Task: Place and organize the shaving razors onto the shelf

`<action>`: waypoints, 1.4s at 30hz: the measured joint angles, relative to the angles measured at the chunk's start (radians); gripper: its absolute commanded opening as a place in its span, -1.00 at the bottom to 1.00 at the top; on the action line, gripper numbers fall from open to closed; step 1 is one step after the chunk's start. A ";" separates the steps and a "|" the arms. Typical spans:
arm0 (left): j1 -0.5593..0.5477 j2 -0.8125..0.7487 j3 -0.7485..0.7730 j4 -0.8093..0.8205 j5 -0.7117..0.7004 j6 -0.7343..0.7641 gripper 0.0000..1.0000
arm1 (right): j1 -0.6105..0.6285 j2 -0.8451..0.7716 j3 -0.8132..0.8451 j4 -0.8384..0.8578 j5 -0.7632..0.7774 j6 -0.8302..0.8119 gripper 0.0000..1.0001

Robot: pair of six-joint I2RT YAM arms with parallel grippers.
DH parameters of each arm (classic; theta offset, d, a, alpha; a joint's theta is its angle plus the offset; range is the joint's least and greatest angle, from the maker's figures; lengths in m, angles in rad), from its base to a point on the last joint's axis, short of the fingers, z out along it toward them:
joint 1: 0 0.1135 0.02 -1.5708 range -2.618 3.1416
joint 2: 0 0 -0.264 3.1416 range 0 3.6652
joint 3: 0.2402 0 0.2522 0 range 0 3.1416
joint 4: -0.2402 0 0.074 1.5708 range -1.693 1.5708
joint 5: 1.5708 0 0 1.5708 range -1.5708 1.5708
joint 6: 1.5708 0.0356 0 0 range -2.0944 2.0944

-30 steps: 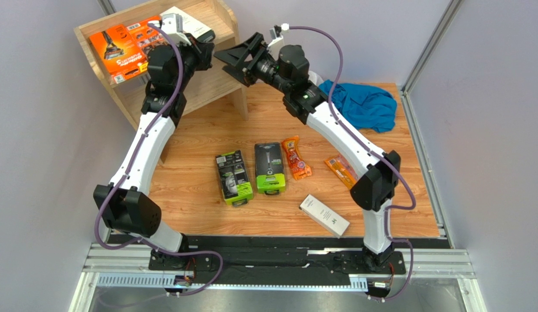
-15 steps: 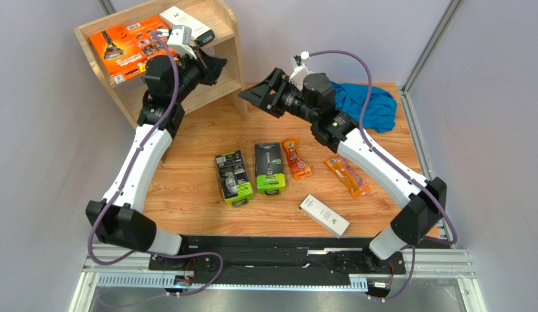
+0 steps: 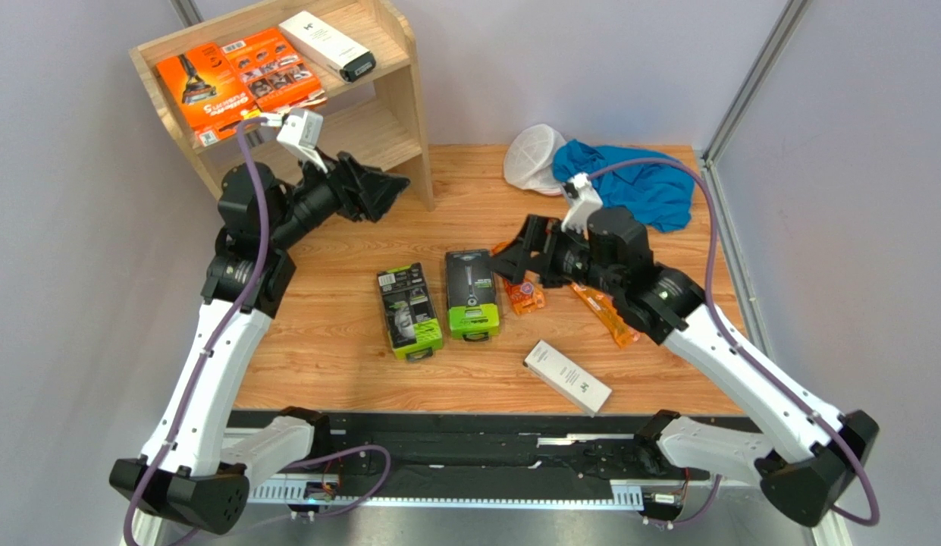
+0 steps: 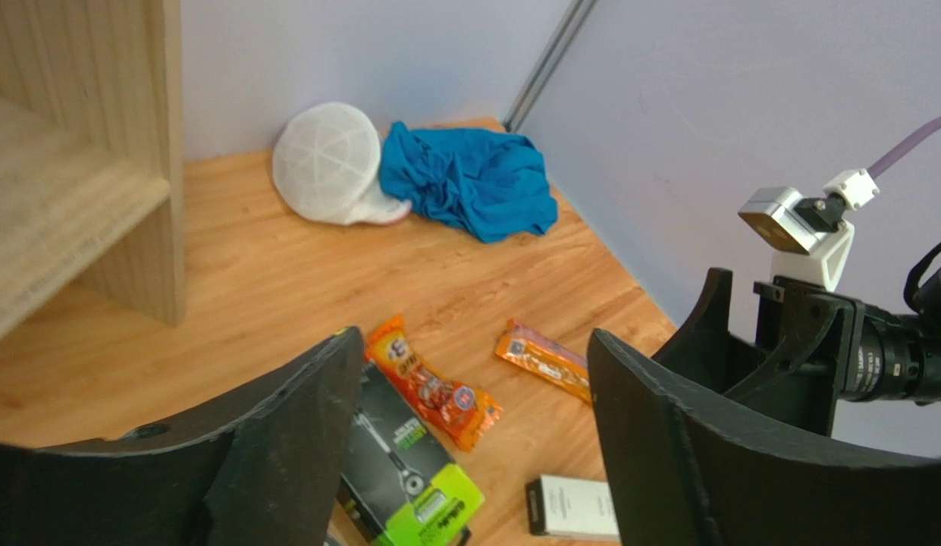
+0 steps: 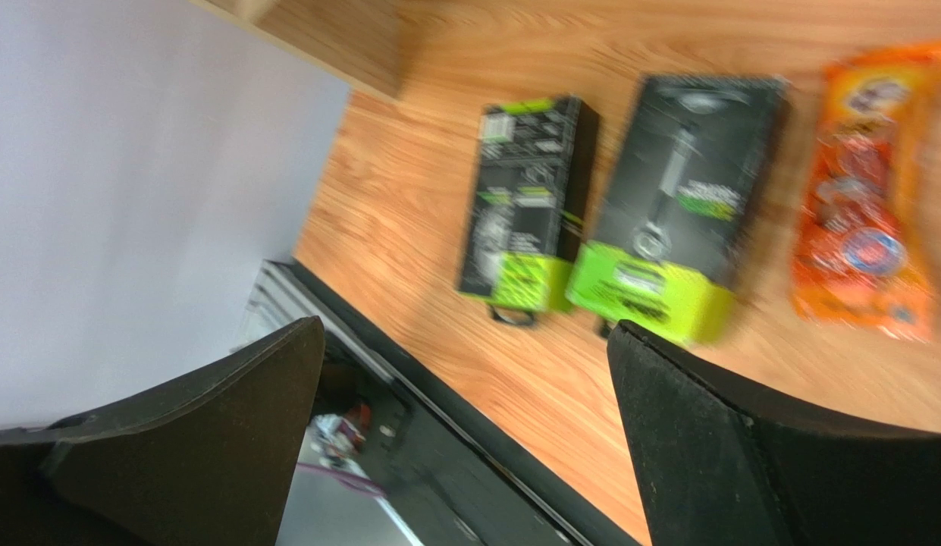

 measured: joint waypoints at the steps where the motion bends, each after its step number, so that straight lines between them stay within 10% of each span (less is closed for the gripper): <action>1: 0.000 -0.016 -0.022 -0.013 0.006 -0.005 0.98 | 0.000 -0.027 -0.019 -0.032 0.016 -0.018 1.00; 15: 0.000 -0.135 -0.285 -0.140 0.061 -0.066 0.98 | 0.000 -0.196 -0.154 -0.354 0.240 -0.176 1.00; 42: -0.088 -0.127 -0.484 -0.167 0.162 -0.174 0.98 | 0.000 0.288 -0.227 -0.411 0.113 -0.322 1.00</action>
